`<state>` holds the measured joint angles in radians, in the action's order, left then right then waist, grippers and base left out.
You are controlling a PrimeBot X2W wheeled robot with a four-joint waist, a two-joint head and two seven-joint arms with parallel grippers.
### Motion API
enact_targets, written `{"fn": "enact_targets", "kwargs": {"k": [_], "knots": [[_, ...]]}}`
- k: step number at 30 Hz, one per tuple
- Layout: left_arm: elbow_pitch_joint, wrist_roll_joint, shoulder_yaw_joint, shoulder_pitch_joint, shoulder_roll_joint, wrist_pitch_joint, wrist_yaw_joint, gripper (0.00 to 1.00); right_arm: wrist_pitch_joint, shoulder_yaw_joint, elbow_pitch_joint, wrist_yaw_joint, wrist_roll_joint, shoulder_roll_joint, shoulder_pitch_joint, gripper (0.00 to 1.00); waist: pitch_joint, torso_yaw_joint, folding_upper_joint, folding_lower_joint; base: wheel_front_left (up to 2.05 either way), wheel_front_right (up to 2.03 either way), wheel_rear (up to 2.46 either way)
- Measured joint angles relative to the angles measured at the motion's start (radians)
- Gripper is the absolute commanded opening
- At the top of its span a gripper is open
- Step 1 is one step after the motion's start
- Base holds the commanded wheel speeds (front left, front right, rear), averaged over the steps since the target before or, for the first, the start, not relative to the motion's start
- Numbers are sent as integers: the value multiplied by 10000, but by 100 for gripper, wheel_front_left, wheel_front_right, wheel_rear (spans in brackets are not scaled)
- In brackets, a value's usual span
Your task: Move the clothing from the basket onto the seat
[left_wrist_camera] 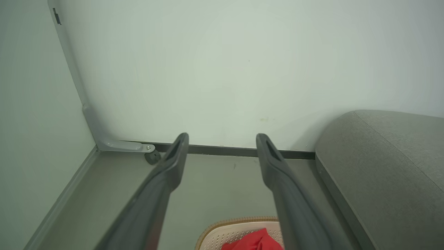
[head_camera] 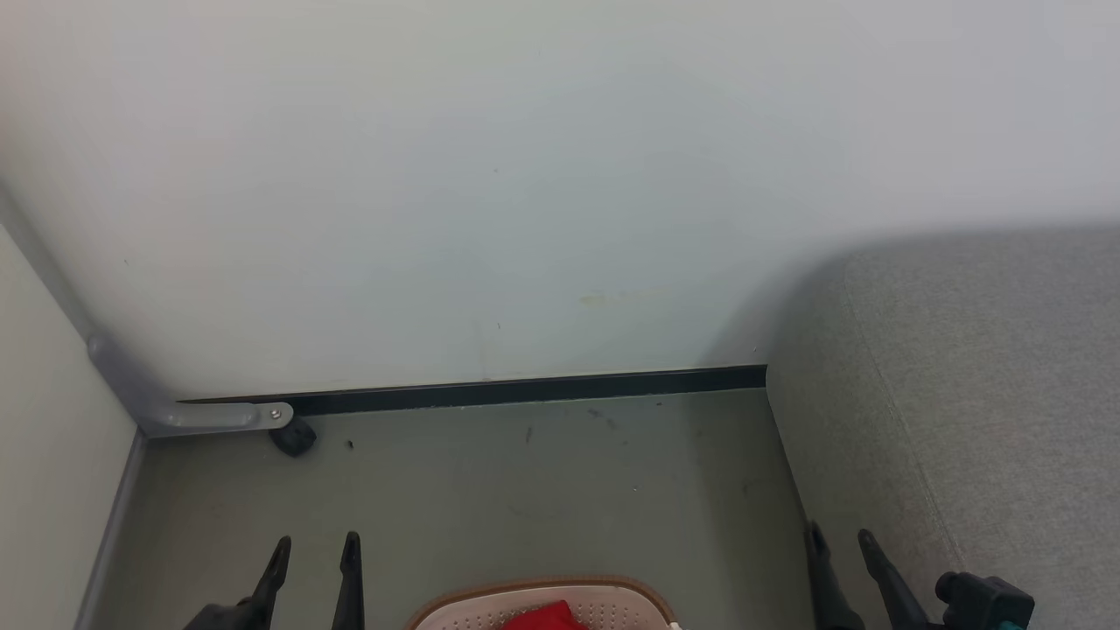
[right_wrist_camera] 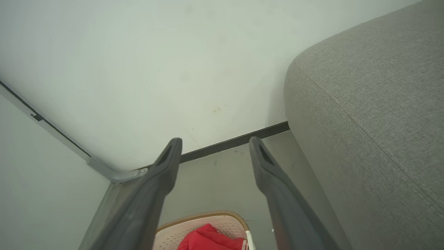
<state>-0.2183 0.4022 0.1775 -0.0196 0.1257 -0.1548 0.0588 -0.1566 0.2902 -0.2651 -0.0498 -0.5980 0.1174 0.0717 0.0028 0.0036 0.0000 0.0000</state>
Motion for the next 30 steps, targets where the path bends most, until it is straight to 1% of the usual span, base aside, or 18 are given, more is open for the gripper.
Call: {"fn": "enact_targets", "kwargs": {"k": [7,15,18,21,22,26,30], "knots": [[33,-1070,90,55,-6,-278,174,100,-255,330,56,-178,989,33,4,100,19,-2,0,0,0,0,0],[33,-1939,84,59,-52,-587,380,100,-562,704,196,-382,2042,115,7,100,52,-13,0,0,0,0,0],[21,-2368,82,60,-52,-683,468,100,-663,842,265,-397,2449,130,8,100,73,-22,0,0,0,0,0],[2,-2702,109,60,-50,-803,491,100,-761,976,311,-483,2905,151,11,100,101,-32,0,0,0,0,0],[-4,-2865,117,60,-56,-823,568,100,-830,1020,320,-487,3016,155,11,100,111,-36,0,0,0,0,0],[-40,-3135,113,60,-96,-951,656,100,-928,1127,382,-604,3540,176,12,100,149,-49,0,0,0,0,0],[-105,-3060,29,60,-161,-951,646,100,-928,1101,401,-606,3542,184,12,100,180,-57,0,0,0,0,0]]}}
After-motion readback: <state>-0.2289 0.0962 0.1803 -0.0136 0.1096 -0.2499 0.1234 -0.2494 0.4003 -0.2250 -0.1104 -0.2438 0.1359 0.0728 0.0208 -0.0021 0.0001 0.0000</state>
